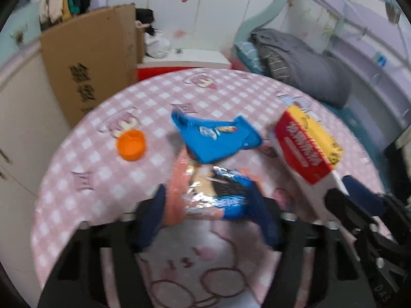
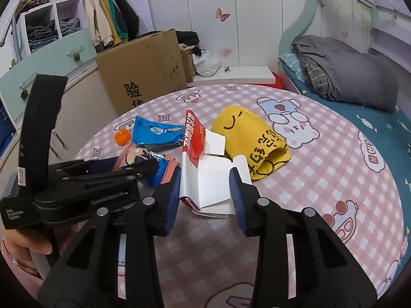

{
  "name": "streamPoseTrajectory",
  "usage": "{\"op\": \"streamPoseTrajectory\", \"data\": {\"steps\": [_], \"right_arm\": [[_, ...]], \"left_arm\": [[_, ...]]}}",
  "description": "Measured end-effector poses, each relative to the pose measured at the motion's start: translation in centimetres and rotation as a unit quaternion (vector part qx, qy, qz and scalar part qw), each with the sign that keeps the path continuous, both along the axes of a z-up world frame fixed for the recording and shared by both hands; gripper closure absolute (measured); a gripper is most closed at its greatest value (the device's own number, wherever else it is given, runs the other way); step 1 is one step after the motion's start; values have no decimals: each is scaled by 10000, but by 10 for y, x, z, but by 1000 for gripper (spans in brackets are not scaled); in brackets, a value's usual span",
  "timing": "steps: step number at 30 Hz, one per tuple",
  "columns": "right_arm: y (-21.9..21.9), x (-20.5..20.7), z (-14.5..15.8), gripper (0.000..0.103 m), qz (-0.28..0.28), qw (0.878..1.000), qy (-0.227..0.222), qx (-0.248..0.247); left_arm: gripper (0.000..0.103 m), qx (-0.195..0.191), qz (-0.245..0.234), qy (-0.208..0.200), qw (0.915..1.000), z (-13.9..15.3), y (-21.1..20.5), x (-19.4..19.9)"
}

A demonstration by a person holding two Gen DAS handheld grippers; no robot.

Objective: Collect trash
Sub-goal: 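Move both tools back over the trash on the table, then grasp the red-white detergent box with the right tool while the left tool grasps a snack wrapper, then carry the box and wrapper to the wastebasket and open both tools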

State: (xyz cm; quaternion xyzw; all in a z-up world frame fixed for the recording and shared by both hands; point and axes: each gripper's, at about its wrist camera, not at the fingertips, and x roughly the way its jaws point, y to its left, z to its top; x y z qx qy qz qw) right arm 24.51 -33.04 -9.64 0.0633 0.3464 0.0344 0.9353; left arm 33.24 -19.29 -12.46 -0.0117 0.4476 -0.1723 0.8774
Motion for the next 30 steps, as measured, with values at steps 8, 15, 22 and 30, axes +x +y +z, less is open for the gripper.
{"op": "streamPoseTrajectory", "data": {"steps": [8,15,22,30], "right_arm": [[-7,-5,5,93,-22,9995,-59,301],[8,-15,10,96,120,9991,-35,400],[19,-14,7,93,191,9973,132,698],[25,4,-7,86,219,9906,442,1275]], "left_arm": [[83,-363,-48,-121,9993,15,18,-19],[92,-636,-153,-229,9976,30,40,-49],[92,-750,16,-379,9965,41,79,-73],[92,-816,193,-384,9957,41,108,-79]]}}
